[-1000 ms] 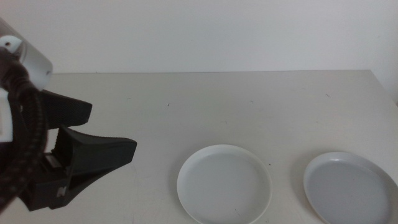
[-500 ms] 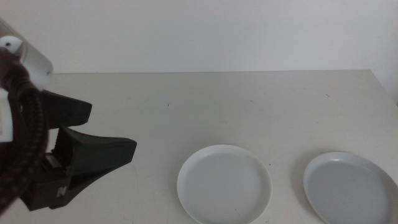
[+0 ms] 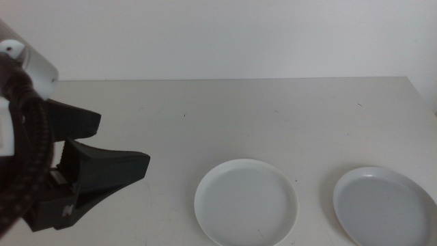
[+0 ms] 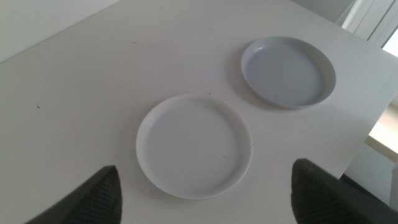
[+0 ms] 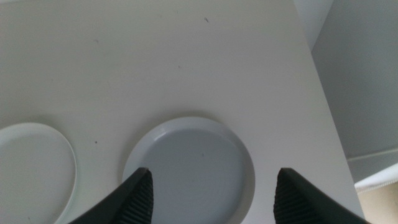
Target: Stack the three bowls on top of each other.
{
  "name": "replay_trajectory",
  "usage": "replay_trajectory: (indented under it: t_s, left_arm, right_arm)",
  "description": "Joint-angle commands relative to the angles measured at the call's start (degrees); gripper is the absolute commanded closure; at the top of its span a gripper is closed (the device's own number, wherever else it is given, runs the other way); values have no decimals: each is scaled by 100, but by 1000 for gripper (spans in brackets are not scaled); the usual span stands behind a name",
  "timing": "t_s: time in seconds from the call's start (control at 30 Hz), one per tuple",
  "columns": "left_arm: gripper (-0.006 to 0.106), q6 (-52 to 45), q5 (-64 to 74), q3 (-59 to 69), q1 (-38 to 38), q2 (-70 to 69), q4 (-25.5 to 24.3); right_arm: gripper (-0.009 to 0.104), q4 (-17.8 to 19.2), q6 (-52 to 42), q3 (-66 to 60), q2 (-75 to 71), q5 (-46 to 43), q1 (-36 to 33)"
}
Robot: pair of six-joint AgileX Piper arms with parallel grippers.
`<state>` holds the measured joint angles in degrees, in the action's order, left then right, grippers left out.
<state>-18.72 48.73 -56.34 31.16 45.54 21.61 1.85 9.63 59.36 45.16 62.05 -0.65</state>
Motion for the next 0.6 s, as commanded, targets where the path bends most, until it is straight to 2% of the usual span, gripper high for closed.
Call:
replay_trajectory:
  t_s: [0.0,0.13,0.33,0.57]
  left_arm:
    - [-5,64,-306,-116,21,-33,137]
    - [-5,64,-299,-110,21,-33,137]
    - [-5,64,-304,-110,21,-33,137]
    - [-5,64,-304,-110,21,-33,137]
  right_arm:
    - [46,34,5,50,152,-254,39]
    - [46,-132,5,-79,518,-173,46]
    - [44,-138,10,-142,1200,-54,46]
    - [29,-144,-363,-233,1904,-451,270]
